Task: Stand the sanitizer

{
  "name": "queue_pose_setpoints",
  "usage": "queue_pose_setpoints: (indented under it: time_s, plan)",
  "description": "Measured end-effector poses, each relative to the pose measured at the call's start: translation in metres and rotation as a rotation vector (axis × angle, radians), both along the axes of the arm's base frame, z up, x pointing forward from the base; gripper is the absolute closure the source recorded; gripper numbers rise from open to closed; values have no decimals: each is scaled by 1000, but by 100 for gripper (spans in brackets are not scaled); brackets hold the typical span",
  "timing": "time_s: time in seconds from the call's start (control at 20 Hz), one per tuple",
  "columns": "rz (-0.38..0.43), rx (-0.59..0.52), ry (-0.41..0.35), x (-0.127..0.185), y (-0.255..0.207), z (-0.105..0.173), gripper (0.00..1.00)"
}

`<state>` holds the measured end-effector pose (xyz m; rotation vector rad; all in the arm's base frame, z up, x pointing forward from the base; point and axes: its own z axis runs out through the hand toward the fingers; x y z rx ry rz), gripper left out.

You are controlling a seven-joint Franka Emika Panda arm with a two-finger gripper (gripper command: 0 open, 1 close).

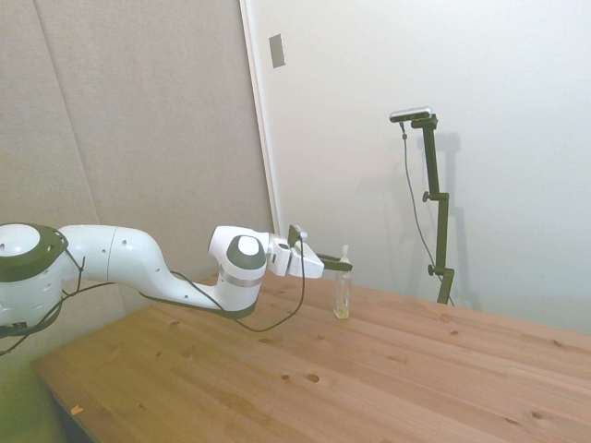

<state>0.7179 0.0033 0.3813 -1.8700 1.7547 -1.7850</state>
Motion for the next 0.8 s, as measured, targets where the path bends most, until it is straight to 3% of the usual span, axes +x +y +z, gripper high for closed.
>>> queue_pose_setpoints:
  time_s: [0.8]
  plan:
    - [16,4,17,-1,4,4,0]
